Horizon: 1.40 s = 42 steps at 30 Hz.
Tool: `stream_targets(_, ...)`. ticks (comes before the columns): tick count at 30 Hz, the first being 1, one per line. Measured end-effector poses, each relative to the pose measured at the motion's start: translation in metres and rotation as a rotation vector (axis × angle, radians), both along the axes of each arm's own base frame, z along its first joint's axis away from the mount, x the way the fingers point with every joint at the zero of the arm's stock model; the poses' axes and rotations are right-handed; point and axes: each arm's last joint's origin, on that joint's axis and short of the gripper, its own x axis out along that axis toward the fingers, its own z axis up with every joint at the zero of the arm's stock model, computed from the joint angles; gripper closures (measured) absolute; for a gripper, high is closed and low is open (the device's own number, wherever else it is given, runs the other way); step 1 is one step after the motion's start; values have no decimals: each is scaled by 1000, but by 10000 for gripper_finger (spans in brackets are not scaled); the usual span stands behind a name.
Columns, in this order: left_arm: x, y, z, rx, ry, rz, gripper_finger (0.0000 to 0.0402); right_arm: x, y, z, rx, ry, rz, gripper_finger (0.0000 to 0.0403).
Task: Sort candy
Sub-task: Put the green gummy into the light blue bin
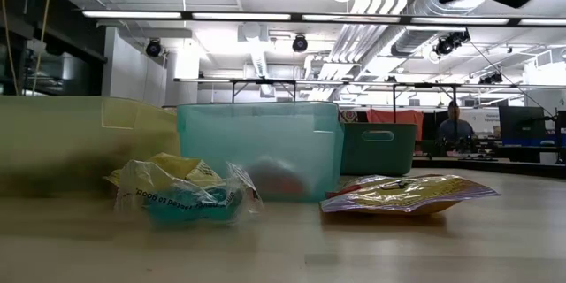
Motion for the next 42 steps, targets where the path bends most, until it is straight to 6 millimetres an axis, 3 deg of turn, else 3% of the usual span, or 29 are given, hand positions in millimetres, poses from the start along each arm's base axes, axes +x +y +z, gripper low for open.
stream_targets(6, 23, 63, 37, 112, -222, 128, 401, 19, -3, 20, -12, -210, 41, 142)
stream_targets(10, 36, 85, 39, -30, -413, 57, 401, 28, -4, 37, -73, -368, 83, 142)
stream_targets(13, 38, 88, 16, -188, -523, -14, 401, 30, -3, 45, -134, -435, 113, 142)
stream_targets(17, 31, 91, -23, -334, -589, 42, 401, 31, -4, 47, -194, -443, 129, 142)
stream_targets(20, 26, 93, -38, -409, -620, 74, 401, 32, -3, 45, -224, -436, 140, 142)
stream_targets(36, 25, 106, -52, -364, -526, 152, 397, 40, -5, 38, -228, -410, 122, 142)
stream_targets(42, 25, 107, -56, -357, -483, 155, 340, 40, -5, 39, -225, -411, 121, 142)
